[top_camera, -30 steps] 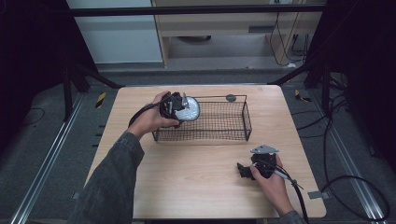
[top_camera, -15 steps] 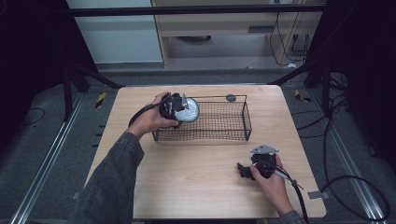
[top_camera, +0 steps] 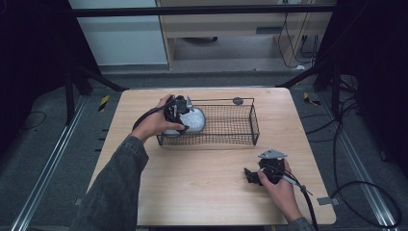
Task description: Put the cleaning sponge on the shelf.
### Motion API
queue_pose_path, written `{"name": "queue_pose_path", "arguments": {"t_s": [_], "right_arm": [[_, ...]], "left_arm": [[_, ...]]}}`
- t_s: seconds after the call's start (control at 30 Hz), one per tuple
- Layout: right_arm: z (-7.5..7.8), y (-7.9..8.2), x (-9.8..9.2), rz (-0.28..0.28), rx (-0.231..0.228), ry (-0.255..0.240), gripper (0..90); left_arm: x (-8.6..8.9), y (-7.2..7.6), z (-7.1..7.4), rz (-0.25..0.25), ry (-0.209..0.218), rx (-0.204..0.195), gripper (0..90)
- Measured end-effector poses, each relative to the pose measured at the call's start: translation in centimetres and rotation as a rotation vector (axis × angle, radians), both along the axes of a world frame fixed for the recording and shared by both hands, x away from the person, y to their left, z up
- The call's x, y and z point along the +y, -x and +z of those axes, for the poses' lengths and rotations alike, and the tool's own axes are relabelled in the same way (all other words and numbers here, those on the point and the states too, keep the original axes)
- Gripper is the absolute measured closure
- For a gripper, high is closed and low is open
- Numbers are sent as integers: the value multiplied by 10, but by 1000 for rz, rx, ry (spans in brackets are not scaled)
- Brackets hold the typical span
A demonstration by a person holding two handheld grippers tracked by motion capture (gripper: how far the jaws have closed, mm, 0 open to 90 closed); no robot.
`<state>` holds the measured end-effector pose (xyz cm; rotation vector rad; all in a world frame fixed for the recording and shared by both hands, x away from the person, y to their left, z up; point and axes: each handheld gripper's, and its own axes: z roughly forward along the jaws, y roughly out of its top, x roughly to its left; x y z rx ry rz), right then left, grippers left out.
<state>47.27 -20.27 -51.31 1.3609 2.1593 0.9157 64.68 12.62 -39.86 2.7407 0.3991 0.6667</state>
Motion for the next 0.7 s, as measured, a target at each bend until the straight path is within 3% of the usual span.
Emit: {"name": "queue_pose_path", "arguments": {"t_s": [0.47, 0.6, 0.7], "right_arm": [[0, 0, 0, -2, 1, -1, 8], [0, 0, 0, -1, -1, 0, 8], [0, 0, 0, -1, -2, 4, 8]], "left_arm": [[2, 6, 13, 15, 74, -3, 99], [1, 11, 19, 35, 128, -3, 97], [0, 15, 21, 46, 174, 20, 87]]}}
